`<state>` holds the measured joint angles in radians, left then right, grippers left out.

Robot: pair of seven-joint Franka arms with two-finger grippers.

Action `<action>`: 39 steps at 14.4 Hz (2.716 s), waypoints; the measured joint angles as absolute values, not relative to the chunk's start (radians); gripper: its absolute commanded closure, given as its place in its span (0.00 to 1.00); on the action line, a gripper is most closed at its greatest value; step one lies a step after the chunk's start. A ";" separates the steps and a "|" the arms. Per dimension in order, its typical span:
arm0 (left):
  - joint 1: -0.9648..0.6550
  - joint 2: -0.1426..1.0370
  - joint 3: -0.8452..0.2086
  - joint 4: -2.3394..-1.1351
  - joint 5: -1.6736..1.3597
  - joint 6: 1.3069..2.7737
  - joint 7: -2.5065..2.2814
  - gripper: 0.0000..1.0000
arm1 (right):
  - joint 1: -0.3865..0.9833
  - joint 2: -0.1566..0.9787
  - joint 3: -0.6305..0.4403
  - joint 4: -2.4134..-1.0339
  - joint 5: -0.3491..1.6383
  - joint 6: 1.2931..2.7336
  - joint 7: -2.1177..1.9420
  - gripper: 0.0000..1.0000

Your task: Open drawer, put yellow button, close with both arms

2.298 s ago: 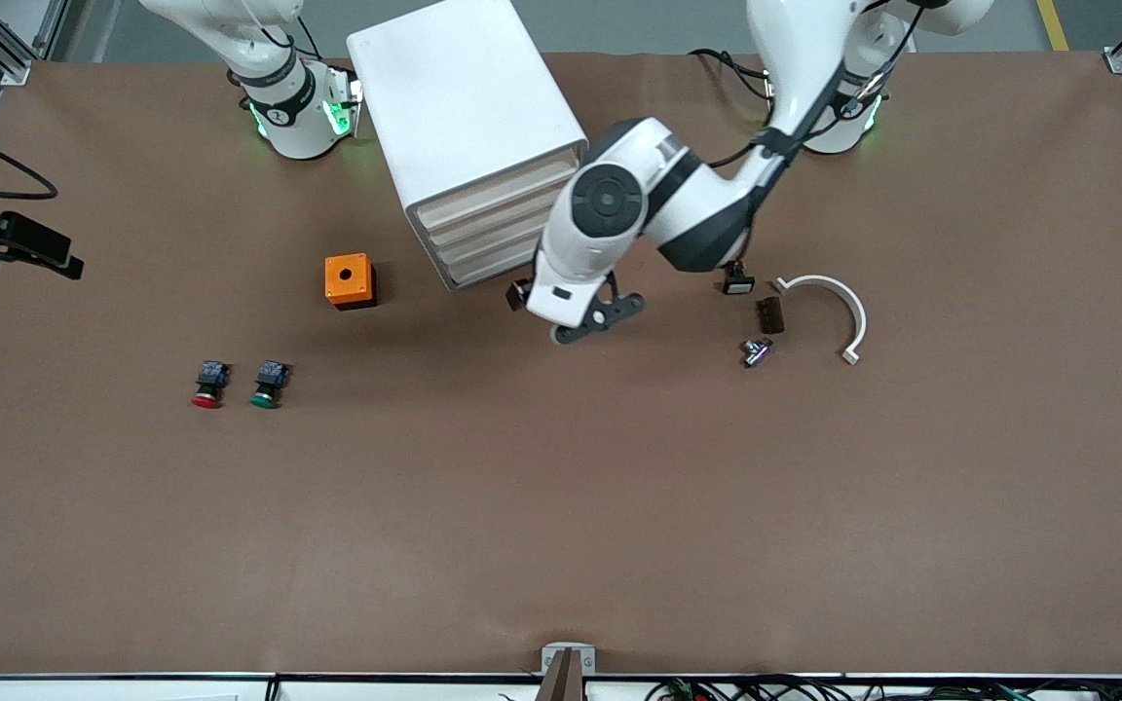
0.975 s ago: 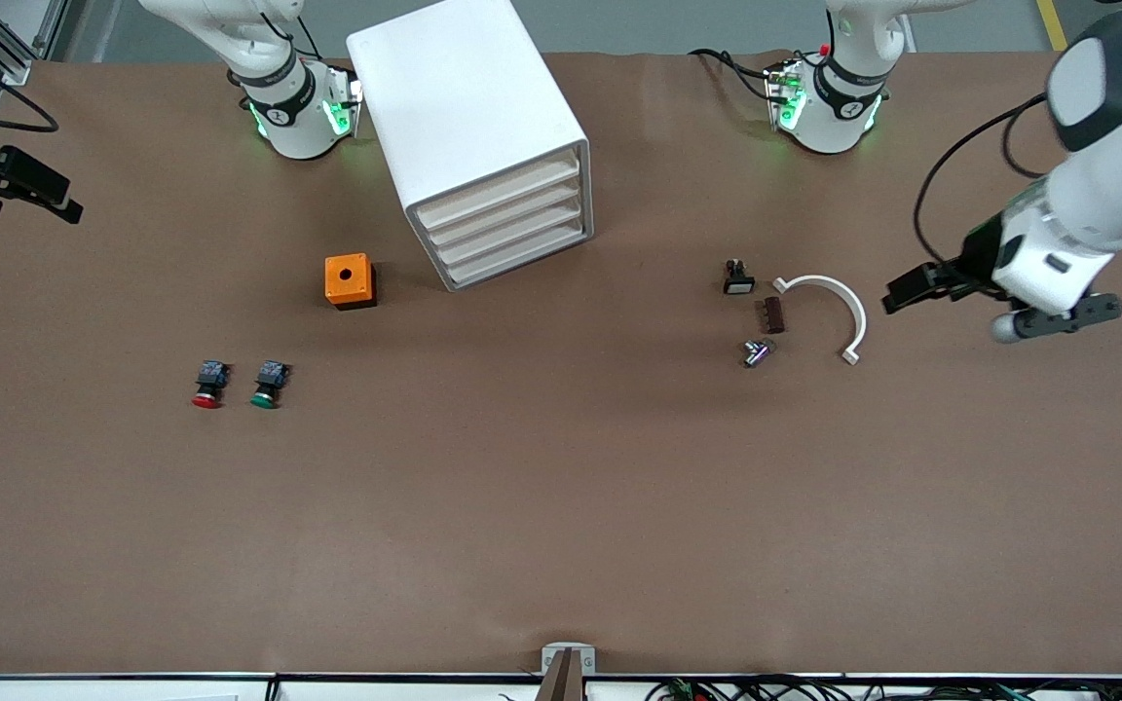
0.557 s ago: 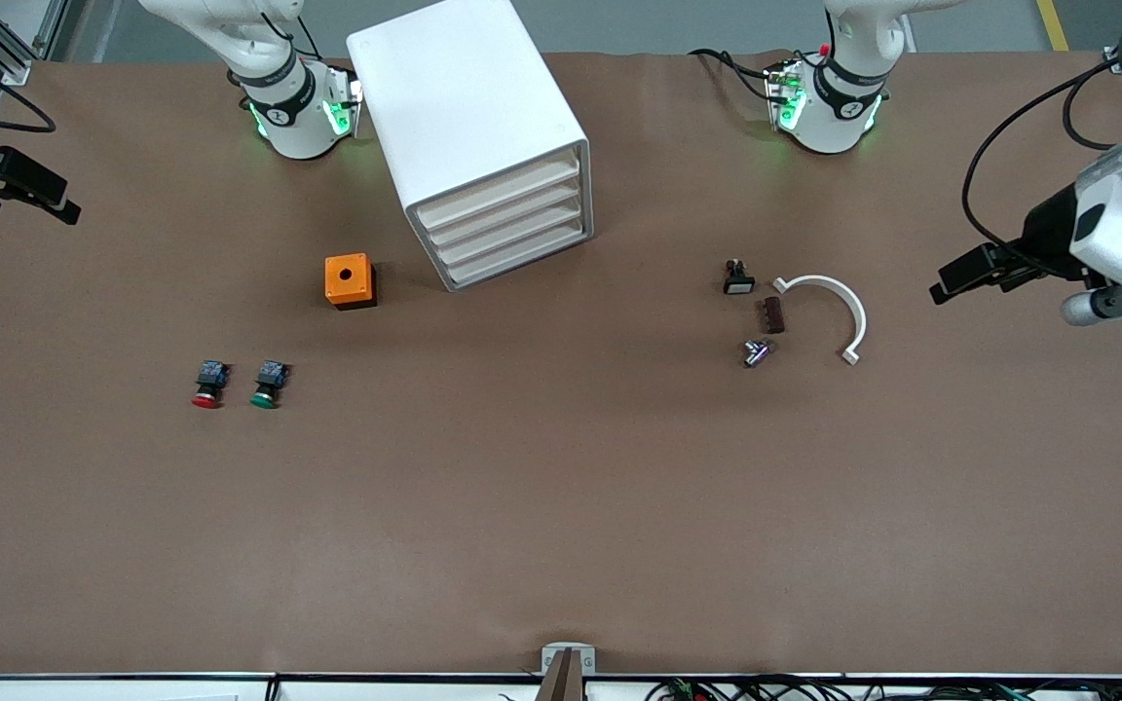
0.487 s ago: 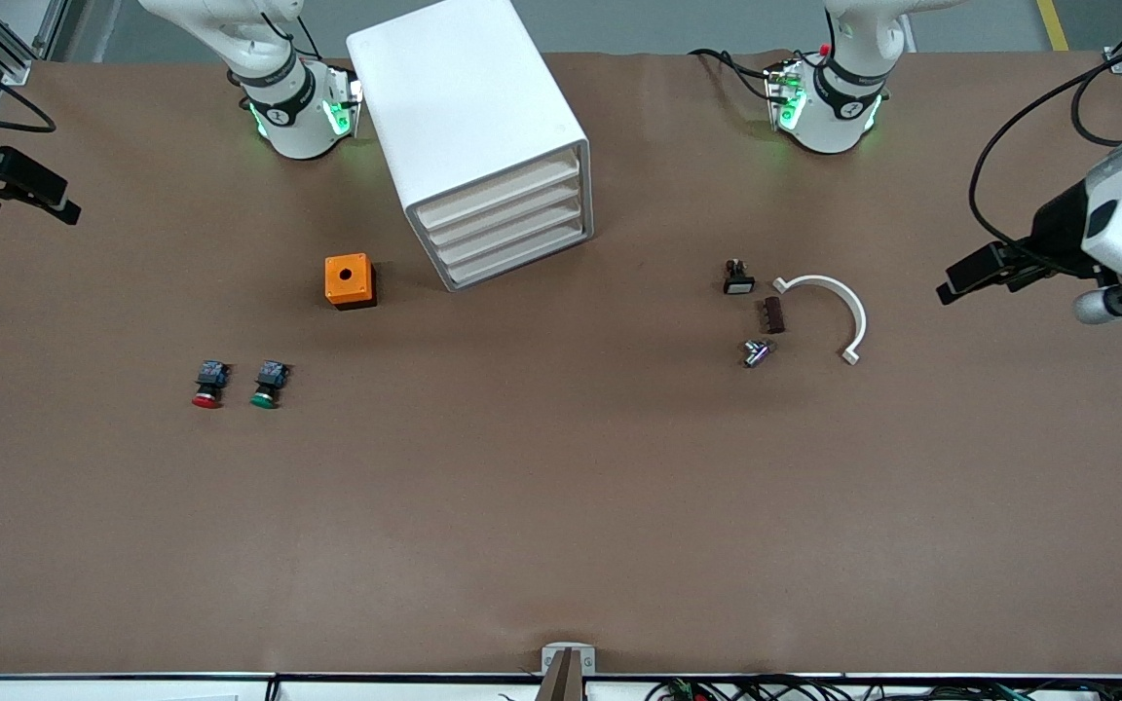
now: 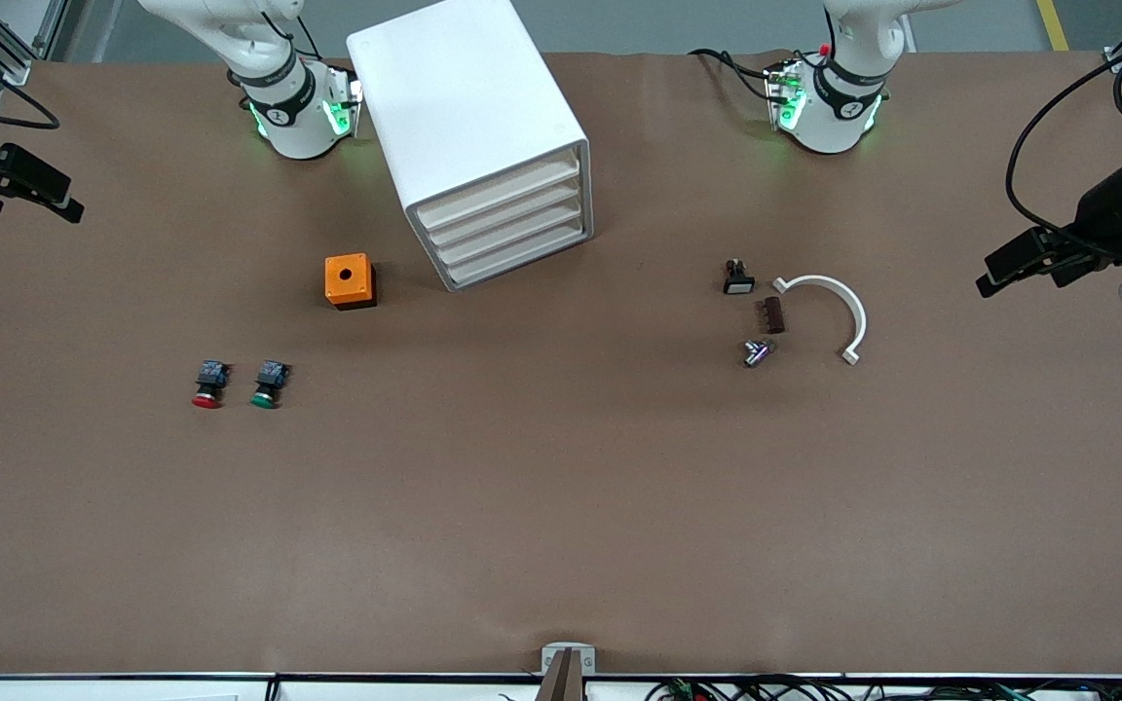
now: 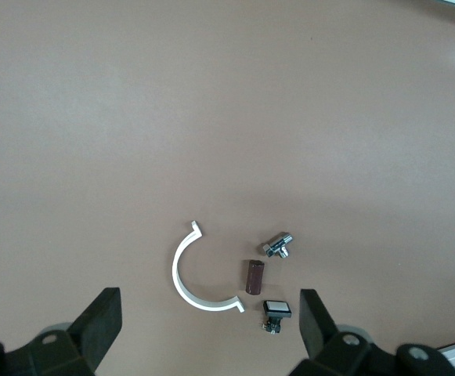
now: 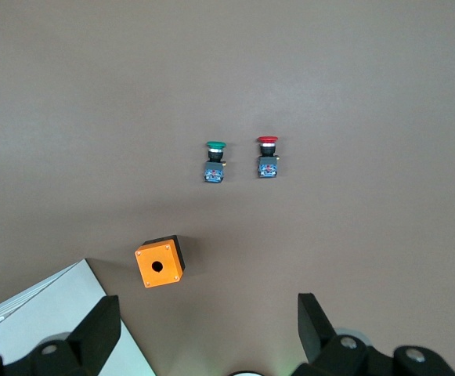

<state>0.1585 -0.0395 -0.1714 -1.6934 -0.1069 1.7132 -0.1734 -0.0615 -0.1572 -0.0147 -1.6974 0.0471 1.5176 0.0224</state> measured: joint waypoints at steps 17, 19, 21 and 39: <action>0.016 -0.175 -0.011 -1.755 -0.088 1.640 -0.162 0.00 | -0.047 -0.190 -0.013 -1.729 0.047 1.523 0.022 0.00; 0.015 -0.175 -0.011 -1.755 -0.088 1.640 -0.162 0.00 | -0.047 -0.190 -0.012 -1.730 0.047 1.523 0.022 0.00; 0.014 -0.175 -0.012 -1.755 -0.088 1.639 -0.162 0.00 | -0.049 -0.190 -0.003 -1.730 0.047 1.523 0.022 0.00; 0.012 -0.113 -0.027 -1.682 -0.048 1.619 -0.161 0.00 | -0.072 -0.195 0.034 -1.736 0.046 1.536 0.022 0.00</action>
<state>0.0122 -0.1135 -0.0274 -1.6820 -0.0480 1.6189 -0.1613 -0.0724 -0.1946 0.0342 -1.7355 0.0460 1.5361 0.0220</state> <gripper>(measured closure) 0.000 0.000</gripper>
